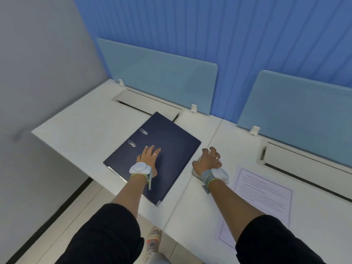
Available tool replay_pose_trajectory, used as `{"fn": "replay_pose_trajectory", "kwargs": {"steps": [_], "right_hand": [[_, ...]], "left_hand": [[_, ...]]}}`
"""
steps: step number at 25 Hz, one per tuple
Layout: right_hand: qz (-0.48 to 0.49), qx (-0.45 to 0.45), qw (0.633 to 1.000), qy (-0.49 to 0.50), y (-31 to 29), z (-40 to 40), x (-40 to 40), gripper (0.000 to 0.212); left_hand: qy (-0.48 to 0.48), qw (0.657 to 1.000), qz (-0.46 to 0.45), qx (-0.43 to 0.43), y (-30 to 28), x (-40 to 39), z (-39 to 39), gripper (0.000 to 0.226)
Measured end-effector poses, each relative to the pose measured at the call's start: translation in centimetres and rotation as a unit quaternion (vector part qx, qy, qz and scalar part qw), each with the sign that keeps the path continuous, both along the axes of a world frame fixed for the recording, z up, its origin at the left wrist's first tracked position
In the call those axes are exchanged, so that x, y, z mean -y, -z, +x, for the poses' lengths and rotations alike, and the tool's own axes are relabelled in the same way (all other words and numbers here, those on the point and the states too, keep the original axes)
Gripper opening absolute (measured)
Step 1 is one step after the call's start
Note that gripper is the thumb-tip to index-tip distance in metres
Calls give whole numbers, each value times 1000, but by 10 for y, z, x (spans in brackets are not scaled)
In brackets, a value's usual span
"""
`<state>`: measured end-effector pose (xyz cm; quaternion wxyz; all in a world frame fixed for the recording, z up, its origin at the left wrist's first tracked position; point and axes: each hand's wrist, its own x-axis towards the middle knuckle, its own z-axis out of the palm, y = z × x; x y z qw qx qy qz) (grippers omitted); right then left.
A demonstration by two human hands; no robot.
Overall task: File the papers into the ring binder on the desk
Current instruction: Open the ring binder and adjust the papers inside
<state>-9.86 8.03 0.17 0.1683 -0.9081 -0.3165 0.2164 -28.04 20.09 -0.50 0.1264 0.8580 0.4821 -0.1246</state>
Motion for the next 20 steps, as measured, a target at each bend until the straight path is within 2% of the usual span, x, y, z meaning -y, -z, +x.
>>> {"fn": "replay_pose_trajectory", "kwargs": {"steps": [3, 6, 9, 11, 13, 16, 18, 20], "right_hand": [[-9, 5, 1000, -18, 6, -29, -31, 61], [-33, 0, 999, -19, 12, -54, -56, 64], [-36, -15, 999, 12, 16, -72, -76, 59], [7, -11, 998, 60, 18, -77, -83, 47], [64, 19, 991, 117, 17, -74, -83, 36], [151, 55, 963, 217, 12, -66, -82, 35], [217, 19, 924, 313, 10, -58, -82, 40], [236, -44, 909, 341, 15, -56, -85, 43]], "left_hand": [[43, 987, -3, -158, 2, -26, -49, 96], [61, 985, 6, -161, 6, -47, -80, 93], [108, 988, -15, -110, 19, -67, -107, 102], [142, 988, -21, -61, 24, -77, -123, 113], [152, 988, -32, 15, 23, -88, -133, 111], [109, 980, -91, 137, 18, -107, -146, 104], [67, 966, -152, 198, 12, -111, -146, 104], [16, 946, -209, 249, 6, -115, -149, 100]]}}
